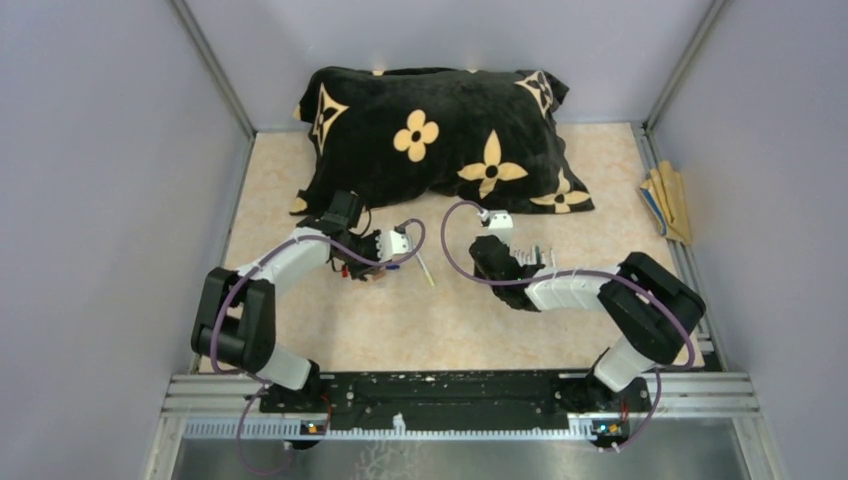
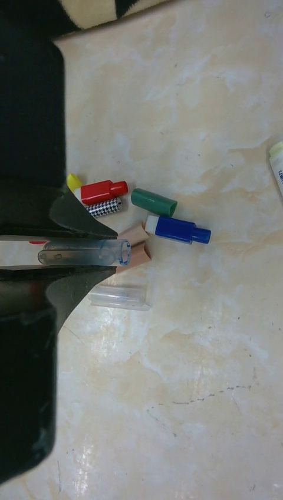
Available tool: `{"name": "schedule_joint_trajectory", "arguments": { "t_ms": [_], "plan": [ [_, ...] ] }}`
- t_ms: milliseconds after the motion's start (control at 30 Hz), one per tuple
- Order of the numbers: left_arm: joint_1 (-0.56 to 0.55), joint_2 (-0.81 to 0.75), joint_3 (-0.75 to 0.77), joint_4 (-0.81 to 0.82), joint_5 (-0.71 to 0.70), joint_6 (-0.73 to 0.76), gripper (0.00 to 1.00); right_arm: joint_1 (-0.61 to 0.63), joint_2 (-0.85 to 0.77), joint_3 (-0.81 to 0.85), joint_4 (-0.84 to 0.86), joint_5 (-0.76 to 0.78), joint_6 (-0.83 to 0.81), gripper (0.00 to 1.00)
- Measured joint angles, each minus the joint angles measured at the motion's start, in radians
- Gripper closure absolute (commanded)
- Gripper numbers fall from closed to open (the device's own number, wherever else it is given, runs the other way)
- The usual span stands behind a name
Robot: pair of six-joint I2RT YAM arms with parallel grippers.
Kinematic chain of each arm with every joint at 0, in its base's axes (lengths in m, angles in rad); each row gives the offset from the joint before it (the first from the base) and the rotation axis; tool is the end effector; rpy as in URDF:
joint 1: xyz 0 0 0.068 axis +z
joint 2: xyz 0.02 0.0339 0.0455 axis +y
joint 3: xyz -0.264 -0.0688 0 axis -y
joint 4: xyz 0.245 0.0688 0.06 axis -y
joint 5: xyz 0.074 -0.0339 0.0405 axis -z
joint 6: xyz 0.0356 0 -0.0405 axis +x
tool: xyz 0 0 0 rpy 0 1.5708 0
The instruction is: Open the pen caps
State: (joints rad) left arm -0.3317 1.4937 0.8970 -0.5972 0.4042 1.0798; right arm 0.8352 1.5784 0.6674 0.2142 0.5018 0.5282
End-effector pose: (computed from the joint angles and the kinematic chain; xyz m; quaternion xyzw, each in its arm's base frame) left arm 0.2558 -0.1029 0.1894 0.6528 0.7080 -0.1165 0.2429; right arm 0.2142 0.2111 0.1532 -0.0304 0.8834 0.0837 0.4601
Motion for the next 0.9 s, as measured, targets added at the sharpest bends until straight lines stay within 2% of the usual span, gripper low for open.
{"name": "schedule_joint_trajectory", "arguments": {
  "t_ms": [200, 533, 767, 833, 900],
  "plan": [
    [0.0, 0.017, -0.032, 0.057, -0.007, -0.029, 0.67, 0.0, 0.034, -0.014, 0.042, 0.01, 0.042, 0.75],
    [0.0, 0.019, -0.074, 0.093, -0.007, -0.044, 0.56, -0.04, 0.028, -0.072, 0.117, -0.033, 0.105, 0.81],
    [0.0, 0.023, -0.05, 0.061, 0.002, -0.06, 0.46, -0.04, -0.047, -0.106, 0.053, -0.039, 0.09, 0.8],
    [0.0, 0.023, -0.02, 0.034, 0.008, -0.066, 0.41, -0.04, -0.098, -0.106, 0.022, -0.039, 0.074, 0.79],
    [0.0, 0.021, 0.022, -0.002, 0.017, -0.079, 0.3, -0.04, -0.128, -0.105, 0.008, -0.038, 0.066, 0.76]
  ]
}}
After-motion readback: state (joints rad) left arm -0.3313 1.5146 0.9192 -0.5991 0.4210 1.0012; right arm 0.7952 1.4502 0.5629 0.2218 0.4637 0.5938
